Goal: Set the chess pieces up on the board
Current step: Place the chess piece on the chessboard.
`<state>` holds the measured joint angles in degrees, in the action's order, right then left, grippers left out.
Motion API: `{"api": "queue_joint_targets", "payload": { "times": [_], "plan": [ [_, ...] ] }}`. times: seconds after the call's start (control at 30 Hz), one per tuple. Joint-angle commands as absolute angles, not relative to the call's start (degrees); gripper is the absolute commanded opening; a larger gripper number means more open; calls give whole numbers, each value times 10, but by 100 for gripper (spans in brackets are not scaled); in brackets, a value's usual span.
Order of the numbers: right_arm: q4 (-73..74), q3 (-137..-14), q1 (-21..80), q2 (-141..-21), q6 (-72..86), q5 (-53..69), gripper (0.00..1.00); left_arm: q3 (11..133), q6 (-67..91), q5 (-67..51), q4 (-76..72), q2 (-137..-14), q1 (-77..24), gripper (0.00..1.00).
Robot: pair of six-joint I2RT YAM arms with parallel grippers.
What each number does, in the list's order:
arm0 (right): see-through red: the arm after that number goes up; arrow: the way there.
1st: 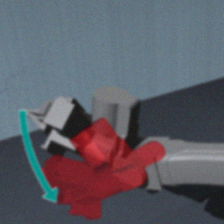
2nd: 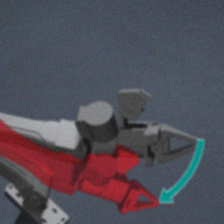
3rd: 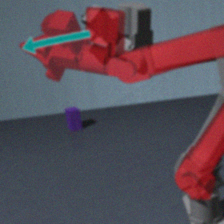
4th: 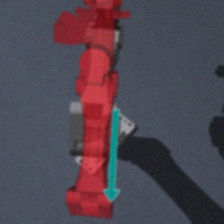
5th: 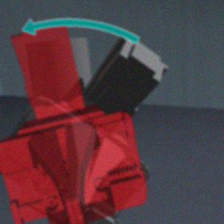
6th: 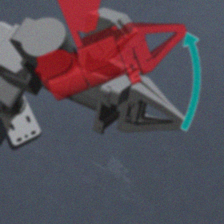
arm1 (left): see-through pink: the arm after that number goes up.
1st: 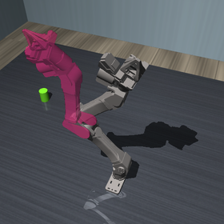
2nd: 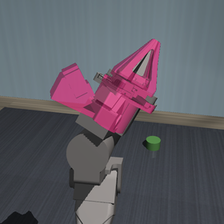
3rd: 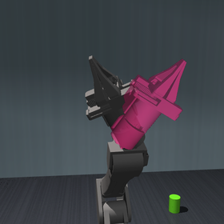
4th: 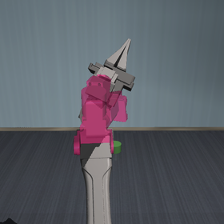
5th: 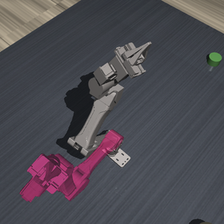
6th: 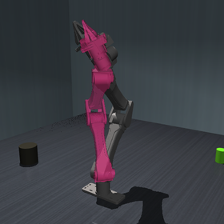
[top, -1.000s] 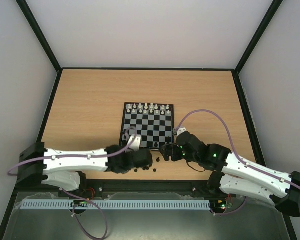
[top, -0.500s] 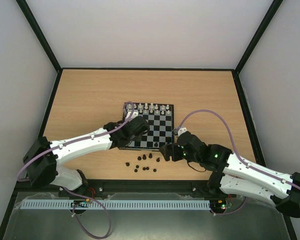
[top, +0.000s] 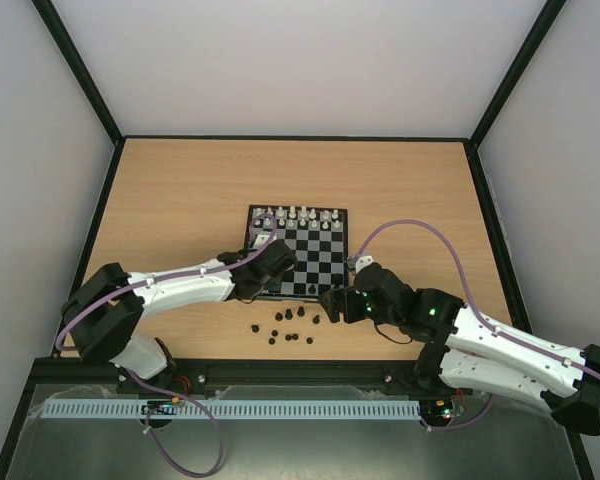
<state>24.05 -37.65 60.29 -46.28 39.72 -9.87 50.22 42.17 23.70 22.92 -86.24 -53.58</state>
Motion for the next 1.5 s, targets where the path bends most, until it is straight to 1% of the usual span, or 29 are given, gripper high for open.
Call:
{"api": "queue_joint_targets", "payload": {
  "times": [0.0,0.5,1.17,1.27,1.4,1.47],
  "plan": [
    [240,-368,606,-461,391,-98,92,487,413,232,198,-877,-522,8],
    [240,-368,606,-462,391,-98,92,480,406,223,177,-907,-509,14],
    [237,-365,606,-463,391,-97,92,470,412,221,183,-912,-507,14],
    [237,-366,606,-464,391,-95,92,468,416,224,185,-901,-507,21],
    [235,-366,606,-465,389,-92,92,475,417,235,194,-875,-509,38],
    [236,-366,606,-466,389,-92,92,482,414,242,198,-859,-512,41]
  ]
}}
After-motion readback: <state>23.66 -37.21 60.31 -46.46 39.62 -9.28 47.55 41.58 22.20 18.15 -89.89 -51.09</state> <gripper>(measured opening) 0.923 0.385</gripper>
